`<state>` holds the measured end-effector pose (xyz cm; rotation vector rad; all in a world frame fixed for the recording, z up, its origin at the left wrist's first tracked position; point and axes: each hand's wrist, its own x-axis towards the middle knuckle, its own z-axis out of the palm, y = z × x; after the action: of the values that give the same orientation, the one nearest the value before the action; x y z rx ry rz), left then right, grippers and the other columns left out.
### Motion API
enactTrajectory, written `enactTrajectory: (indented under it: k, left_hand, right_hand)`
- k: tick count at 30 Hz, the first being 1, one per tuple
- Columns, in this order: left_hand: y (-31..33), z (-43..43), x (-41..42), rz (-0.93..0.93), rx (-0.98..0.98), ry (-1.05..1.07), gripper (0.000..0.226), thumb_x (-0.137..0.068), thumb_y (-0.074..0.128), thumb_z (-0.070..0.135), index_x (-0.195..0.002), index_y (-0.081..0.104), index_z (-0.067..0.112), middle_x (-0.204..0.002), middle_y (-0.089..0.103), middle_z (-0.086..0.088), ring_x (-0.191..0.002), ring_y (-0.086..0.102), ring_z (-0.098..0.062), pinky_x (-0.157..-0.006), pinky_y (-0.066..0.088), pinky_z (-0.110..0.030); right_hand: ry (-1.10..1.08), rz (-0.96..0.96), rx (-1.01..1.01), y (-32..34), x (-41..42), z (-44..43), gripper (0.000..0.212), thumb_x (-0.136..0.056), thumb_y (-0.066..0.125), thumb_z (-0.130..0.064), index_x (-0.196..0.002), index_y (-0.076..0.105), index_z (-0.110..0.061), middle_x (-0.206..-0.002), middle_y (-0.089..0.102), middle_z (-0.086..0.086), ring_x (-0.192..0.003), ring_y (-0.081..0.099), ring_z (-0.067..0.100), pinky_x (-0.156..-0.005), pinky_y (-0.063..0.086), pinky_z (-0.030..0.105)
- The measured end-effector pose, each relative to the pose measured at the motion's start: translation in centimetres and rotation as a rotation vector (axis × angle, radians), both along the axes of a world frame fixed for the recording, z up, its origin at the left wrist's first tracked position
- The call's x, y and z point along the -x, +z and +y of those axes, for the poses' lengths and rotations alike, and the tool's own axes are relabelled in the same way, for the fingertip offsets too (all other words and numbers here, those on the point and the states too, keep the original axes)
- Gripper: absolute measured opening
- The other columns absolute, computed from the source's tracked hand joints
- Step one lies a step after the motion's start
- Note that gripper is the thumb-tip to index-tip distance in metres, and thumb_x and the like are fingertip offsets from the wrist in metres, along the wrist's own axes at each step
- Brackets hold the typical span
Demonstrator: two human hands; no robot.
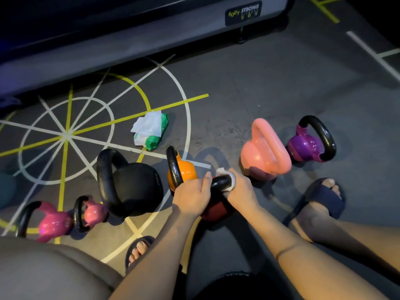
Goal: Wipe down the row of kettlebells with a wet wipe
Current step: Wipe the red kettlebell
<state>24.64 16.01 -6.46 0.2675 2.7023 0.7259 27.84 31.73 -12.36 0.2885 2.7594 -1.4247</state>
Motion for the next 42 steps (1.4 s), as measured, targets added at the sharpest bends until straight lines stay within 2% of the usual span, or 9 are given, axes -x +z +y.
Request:
enactTrajectory:
  k: [5,11,18,25,28,32,35,40,42]
  left_hand:
    - [0.3,2.0,0.3,0.033,0.096,-0.050,0.068,-0.108,0.019,0.051,-0.096,0.075,0.015,-0.094,0.074,-0.011,-0.096,0.067,-0.031,-0.083,0.044,-0.038]
    - [0.7,5.4,-1.0,0.110,0.195,-0.168,0.064,-0.107,0.021,0.048,-0.102,0.074,0.012,-0.101,0.073,-0.017,-0.099,0.068,-0.038,-0.086,0.049,-0.042]
    - [1.0,2.8,-0.4,-0.004,0.063,0.026,0.060,-0.107,0.027,0.049,-0.100,0.073,0.012,-0.103,0.073,-0.013,-0.104,0.065,-0.034,-0.089,0.048,-0.040]
    - [-0.8,0.9,-2.2,-0.272,-0.117,0.227,0.054,-0.106,0.032,0.051,-0.102,0.070,0.013,-0.102,0.068,-0.014,-0.100,0.063,-0.033,-0.086,0.043,-0.037]
    - [-1.5,0.3,-1.9,-0.305,-0.231,0.302,0.043,-0.101,0.032,0.046,-0.091,0.068,0.023,-0.101,0.067,-0.008,-0.099,0.058,-0.027,-0.085,0.038,-0.034]
    - [-1.8,0.2,-1.7,-0.268,-0.357,0.342,0.034,-0.082,0.034,0.045,-0.078,0.064,0.030,-0.089,0.066,-0.002,-0.093,0.059,-0.022,-0.084,0.043,-0.036]
    - [-2.2,0.4,-2.2,-0.243,-0.429,0.347,0.029,-0.086,0.040,0.042,-0.074,0.064,0.030,-0.086,0.065,-0.002,-0.088,0.059,-0.019,-0.077,0.041,-0.033]
    - [-2.6,0.0,-2.1,-0.254,-0.467,0.362,0.028,-0.095,0.047,0.025,-0.073,0.065,0.021,-0.080,0.064,-0.001,-0.082,0.058,-0.016,-0.065,0.036,-0.023]
    - [-2.5,0.2,-2.2,-0.243,-0.464,0.356,0.029,-0.090,0.043,0.032,-0.074,0.066,0.022,-0.082,0.064,-0.002,-0.084,0.057,-0.016,-0.067,0.036,-0.026]
  right_hand:
    - [0.163,0.153,-0.205,1.5,0.3,0.9,0.025,-0.076,0.071,-0.010,-0.089,0.054,-0.023,-0.085,0.054,-0.008,-0.082,0.057,0.020,-0.067,0.042,0.031]
    - [0.017,-0.062,0.093,0.5,-2.4,5.4,0.038,-0.076,0.081,-0.007,-0.102,0.064,-0.028,-0.089,0.070,-0.011,-0.082,0.065,-0.002,-0.078,0.050,0.022]
    - [0.229,0.125,-0.285,2.6,-0.8,2.3,0.022,-0.073,0.070,-0.004,-0.086,0.058,-0.017,-0.085,0.057,-0.004,-0.085,0.059,0.023,-0.070,0.043,0.033]
    - [-0.055,-0.107,-0.041,1.5,-1.9,4.9,0.016,-0.085,0.071,-0.035,-0.082,0.062,-0.021,-0.079,0.067,-0.009,-0.079,0.065,0.013,-0.073,0.048,0.025]
    - [0.112,0.017,-0.244,2.4,-0.8,3.2,0.008,-0.080,0.071,-0.022,-0.082,0.063,-0.025,-0.083,0.064,-0.008,-0.082,0.063,0.016,-0.073,0.045,0.023]
    - [0.284,0.239,-0.525,2.8,-0.5,1.9,0.029,-0.058,0.076,-0.011,-0.081,0.061,-0.021,-0.080,0.059,-0.005,-0.076,0.058,0.022,-0.070,0.050,0.034]
    - [0.344,0.277,-0.401,2.0,-0.7,3.7,0.019,-0.067,0.073,-0.020,-0.084,0.064,-0.017,-0.081,0.061,-0.004,-0.076,0.056,0.020,-0.072,0.047,0.033]
    - [-0.090,-0.086,0.011,0.9,-1.7,4.6,0.016,-0.085,0.073,-0.032,-0.082,0.064,-0.019,-0.077,0.066,-0.005,-0.075,0.060,0.012,-0.073,0.046,0.026]
    - [-0.038,-0.091,-0.062,1.5,-1.3,4.4,0.015,-0.086,0.070,-0.029,-0.079,0.061,-0.020,-0.076,0.065,-0.006,-0.073,0.059,0.010,-0.068,0.043,0.022]
